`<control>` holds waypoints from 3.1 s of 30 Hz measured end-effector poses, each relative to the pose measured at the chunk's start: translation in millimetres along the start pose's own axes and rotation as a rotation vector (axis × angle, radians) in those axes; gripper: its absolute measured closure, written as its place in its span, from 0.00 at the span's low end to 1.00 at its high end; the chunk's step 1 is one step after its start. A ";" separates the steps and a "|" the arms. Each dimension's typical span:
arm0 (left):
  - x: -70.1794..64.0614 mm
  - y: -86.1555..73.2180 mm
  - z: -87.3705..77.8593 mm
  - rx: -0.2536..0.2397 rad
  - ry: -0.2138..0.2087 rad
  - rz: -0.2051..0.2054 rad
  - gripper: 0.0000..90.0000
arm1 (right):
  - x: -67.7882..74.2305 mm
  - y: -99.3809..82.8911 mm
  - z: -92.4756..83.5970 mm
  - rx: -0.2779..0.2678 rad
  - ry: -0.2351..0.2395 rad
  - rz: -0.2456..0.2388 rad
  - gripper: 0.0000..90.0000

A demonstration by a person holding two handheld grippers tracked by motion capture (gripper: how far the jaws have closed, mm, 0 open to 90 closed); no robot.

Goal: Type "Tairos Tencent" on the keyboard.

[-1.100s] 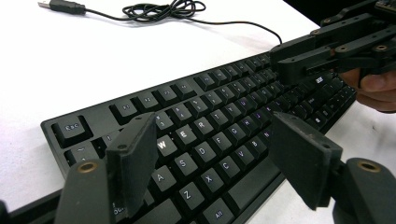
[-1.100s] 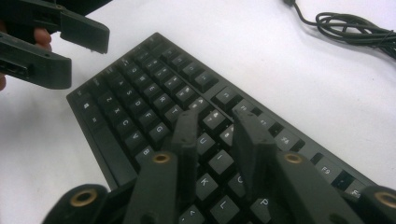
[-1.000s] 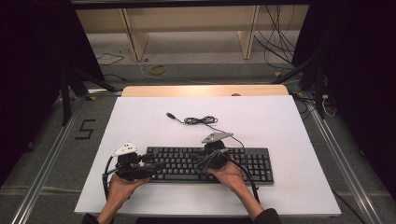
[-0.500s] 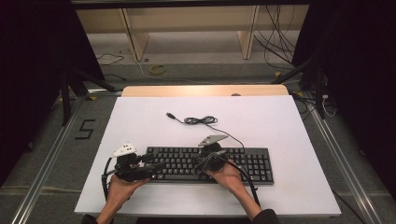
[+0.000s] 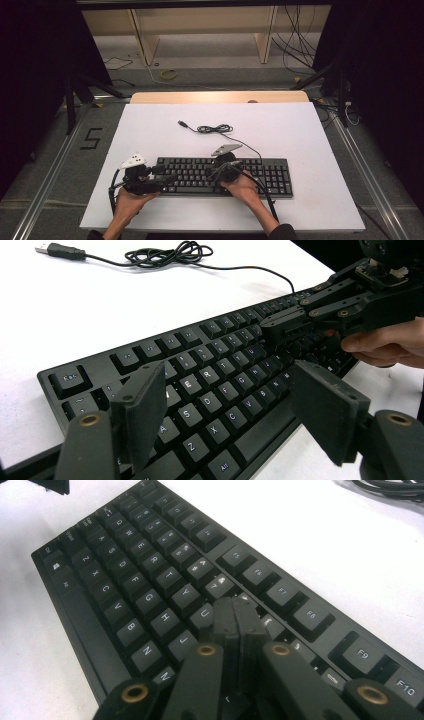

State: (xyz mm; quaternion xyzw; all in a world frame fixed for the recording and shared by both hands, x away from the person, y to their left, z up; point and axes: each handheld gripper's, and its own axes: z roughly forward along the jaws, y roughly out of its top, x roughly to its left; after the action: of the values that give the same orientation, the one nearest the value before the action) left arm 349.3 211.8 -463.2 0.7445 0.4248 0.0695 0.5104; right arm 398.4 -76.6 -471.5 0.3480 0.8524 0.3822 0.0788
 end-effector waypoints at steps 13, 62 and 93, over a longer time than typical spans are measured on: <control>0.6 0.1 0.5 0.002 0.003 -0.003 0.34 | 2.6 -2.5 6.2 0.017 -0.012 -0.018 1.00; 4.0 5.5 8.7 0.016 0.002 0.000 0.35 | -2.4 -0.5 -31.8 -0.108 0.060 0.044 0.57; -1.4 21.4 49.0 0.182 0.010 0.101 0.83 | -6.8 -15.1 -48.8 -0.142 0.062 0.059 0.44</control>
State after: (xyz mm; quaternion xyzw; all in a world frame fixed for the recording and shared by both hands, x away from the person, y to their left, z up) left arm 386.7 173.9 -468.2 0.8080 0.3936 0.0600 0.4343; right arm 375.9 -117.2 -449.2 0.3546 0.8146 0.4544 0.0657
